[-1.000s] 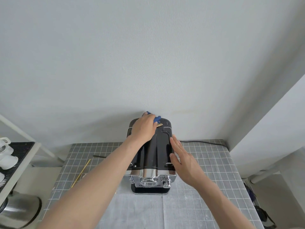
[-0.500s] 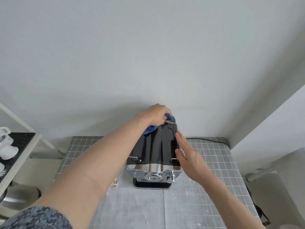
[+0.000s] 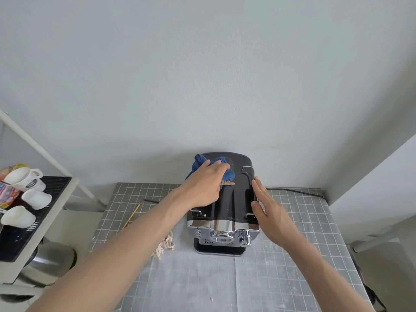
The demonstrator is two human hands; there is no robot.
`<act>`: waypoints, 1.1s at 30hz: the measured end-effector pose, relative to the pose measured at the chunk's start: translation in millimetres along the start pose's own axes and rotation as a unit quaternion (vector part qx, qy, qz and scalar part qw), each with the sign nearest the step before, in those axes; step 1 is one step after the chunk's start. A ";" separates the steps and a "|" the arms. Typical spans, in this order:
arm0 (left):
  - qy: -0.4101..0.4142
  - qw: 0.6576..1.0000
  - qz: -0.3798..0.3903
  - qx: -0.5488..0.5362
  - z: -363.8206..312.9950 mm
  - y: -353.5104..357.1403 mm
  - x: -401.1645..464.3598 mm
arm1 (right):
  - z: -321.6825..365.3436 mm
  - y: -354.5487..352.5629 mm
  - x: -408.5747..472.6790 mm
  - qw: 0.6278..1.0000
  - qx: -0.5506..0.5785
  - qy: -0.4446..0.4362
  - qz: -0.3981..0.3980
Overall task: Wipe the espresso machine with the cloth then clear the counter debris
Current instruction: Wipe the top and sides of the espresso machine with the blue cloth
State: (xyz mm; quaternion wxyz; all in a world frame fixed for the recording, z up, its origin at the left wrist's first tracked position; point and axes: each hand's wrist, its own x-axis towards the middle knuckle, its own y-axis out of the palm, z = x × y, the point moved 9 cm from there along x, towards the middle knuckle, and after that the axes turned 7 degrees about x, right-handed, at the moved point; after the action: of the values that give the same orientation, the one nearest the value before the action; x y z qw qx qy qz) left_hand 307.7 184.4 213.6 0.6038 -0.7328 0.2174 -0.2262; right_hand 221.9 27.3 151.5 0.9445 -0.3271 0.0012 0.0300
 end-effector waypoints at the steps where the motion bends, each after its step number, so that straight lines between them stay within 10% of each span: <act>1: 0.019 1.000 0.000 0.005 -3.6 1.3 -8.8 | -0.6 0.2 0.1 1.000 -0.001 0.000 0.001; 20: 0.205 0.974 -0.004 -0.098 -48.7 22.5 -107.5 | -2.0 -0.2 1.2 1.000 -0.018 -0.021 0.001; 33: -0.071 0.994 0.069 0.040 -7.7 36.6 -9.4 | -1.3 -2.0 0.5 1.000 -0.007 -0.014 -0.001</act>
State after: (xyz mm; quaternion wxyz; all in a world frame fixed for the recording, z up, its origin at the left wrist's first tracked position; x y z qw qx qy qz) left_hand 294.0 177.5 178.3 0.6605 -0.7055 0.2149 -0.1404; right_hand 222.5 24.9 151.6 0.9422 -0.3332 -0.0130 0.0336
